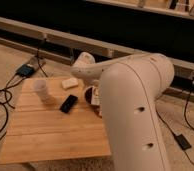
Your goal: Place the bottle in the ceramic bowl
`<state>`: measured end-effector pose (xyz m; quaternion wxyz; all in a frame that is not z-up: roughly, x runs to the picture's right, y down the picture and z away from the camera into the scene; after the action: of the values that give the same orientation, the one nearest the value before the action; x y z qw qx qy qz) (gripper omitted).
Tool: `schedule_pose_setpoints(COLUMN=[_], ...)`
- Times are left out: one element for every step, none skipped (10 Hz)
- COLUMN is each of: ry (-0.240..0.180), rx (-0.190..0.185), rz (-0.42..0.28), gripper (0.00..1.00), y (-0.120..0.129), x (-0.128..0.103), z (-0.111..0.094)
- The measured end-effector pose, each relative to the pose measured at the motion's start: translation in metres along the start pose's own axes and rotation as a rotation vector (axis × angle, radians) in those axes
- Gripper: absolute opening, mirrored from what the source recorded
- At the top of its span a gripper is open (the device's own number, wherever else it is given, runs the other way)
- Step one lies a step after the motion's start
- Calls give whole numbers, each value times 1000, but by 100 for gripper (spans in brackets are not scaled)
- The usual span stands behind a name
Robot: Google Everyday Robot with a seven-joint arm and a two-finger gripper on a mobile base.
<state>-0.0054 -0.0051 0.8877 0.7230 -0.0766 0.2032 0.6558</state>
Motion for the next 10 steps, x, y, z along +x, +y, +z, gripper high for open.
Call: schedule_pose_setpoints(ry=[37,69,122,148,179,203,232,249,281,307], rx=[-15,-31,-62,-81,-103,-123,-142,-156,-168,-168], rz=[-6,-15,-34,-47,-65,-82,-102,-114,-135,-150], gripper=[80,80,80,80,80,80,80,80,80,80], y=[7,14,26,32,38,42,44,45,44,40], x=[8,14,23,26,28,29,29,28,26,24], z=[-6,-11,-21,-27,-36,-44,-53,-60,-71,-79])
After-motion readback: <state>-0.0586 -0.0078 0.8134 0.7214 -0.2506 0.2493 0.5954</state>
